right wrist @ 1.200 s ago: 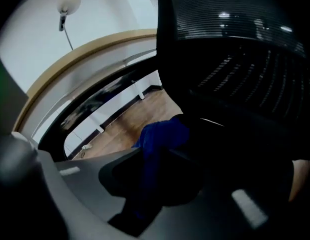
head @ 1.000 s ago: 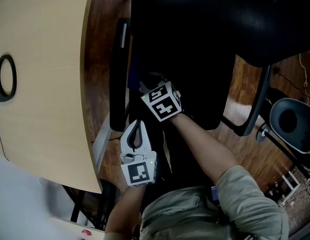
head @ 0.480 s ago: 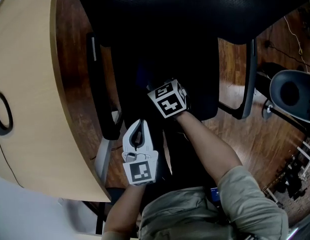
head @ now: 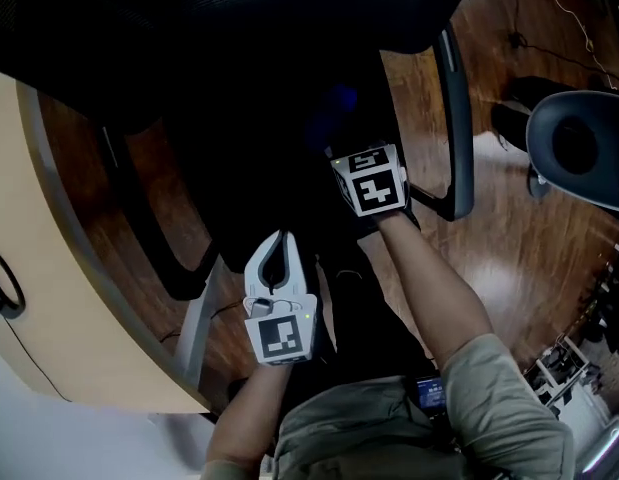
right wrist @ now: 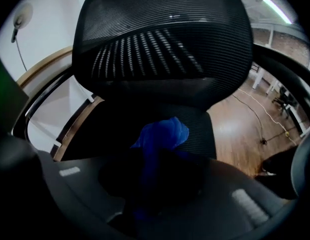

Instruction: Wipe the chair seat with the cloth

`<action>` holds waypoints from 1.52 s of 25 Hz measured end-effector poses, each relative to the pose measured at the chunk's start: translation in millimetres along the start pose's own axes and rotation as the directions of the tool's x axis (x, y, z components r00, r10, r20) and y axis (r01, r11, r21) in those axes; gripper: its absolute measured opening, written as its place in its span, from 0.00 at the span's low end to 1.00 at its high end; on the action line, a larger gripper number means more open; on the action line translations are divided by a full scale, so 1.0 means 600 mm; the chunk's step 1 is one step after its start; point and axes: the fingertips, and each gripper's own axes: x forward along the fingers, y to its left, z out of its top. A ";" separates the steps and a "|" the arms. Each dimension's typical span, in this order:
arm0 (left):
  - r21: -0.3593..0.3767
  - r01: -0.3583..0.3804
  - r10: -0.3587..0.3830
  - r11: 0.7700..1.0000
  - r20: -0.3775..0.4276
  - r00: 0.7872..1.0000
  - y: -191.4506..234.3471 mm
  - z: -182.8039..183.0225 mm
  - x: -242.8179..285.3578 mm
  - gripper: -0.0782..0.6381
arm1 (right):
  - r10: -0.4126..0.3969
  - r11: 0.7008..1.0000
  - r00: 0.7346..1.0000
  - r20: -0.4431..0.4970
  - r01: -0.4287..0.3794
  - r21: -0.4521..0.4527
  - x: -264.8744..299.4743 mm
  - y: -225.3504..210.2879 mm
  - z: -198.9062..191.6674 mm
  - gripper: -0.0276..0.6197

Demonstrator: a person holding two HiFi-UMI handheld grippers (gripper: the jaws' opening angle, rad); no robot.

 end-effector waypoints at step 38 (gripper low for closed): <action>-0.123 -0.270 0.278 0.955 0.057 0.959 0.085 -0.015 -0.109 0.12 | 0.155 0.986 0.978 0.141 -0.145 -0.079 -0.065 0.178 0.023 0.18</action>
